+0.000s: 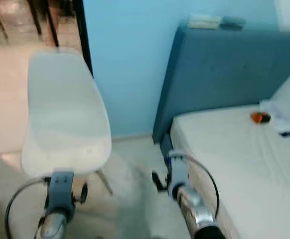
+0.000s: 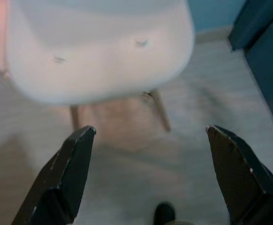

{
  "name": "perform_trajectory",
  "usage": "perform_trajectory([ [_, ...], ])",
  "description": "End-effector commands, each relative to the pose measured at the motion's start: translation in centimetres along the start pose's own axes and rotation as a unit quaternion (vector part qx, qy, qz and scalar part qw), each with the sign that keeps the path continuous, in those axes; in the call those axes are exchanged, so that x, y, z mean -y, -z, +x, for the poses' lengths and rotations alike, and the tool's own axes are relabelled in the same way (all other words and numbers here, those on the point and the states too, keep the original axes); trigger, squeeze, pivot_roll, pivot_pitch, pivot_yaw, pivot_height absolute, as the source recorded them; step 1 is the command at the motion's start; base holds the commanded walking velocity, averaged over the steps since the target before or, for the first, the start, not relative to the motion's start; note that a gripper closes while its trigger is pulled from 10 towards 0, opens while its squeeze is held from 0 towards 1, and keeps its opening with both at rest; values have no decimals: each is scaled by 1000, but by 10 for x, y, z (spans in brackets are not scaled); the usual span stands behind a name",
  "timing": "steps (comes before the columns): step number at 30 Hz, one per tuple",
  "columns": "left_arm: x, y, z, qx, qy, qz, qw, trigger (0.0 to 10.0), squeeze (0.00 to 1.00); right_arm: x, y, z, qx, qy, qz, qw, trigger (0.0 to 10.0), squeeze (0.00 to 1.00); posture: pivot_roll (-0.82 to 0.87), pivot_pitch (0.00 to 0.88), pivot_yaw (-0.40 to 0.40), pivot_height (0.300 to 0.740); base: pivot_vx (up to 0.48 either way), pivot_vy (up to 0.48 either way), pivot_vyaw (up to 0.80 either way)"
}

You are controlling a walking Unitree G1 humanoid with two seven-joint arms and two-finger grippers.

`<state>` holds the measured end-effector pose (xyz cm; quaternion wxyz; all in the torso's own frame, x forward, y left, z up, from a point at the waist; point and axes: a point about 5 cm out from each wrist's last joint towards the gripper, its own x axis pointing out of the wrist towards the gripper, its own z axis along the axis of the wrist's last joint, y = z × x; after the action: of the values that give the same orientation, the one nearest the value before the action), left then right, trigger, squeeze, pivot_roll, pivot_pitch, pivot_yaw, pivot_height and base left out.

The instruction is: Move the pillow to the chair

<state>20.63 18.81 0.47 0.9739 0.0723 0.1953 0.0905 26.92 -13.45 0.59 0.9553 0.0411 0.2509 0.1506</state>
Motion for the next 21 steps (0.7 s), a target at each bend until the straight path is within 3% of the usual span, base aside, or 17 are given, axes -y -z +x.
perform_trajectory([
  [1,-1,-10,0,16,14,12,1000,10000,0,-1,4,-3,1,2,18,1000,10000,0,91,199,-151,729,0,0,0],
  [10,-10,-22,9,31,16,24,999,10000,0,-5,8,-5,13,16,4,1000,10000,0,82,184,-117,729,0,0,0],
  [11,-8,-18,12,21,11,22,999,10000,0,-2,-4,-3,26,17,-17,999,10000,0,36,128,-102,729,0,0,0],
  [14,-4,-18,15,18,8,13,1000,10000,0,0,-14,-2,36,8,-29,999,10000,0,34,121,-101,729,0,0,0],
  [16,11,-20,19,6,23,12,1000,10000,0,10,-12,-2,18,9,-29,999,10000,0,23,74,-103,729,0,0,0],
  [21,20,-18,21,-7,42,39,998,10000,0,16,-6,-1,-3,31,-32,999,10000,0,12,43,-106,729,0,0,0],
])
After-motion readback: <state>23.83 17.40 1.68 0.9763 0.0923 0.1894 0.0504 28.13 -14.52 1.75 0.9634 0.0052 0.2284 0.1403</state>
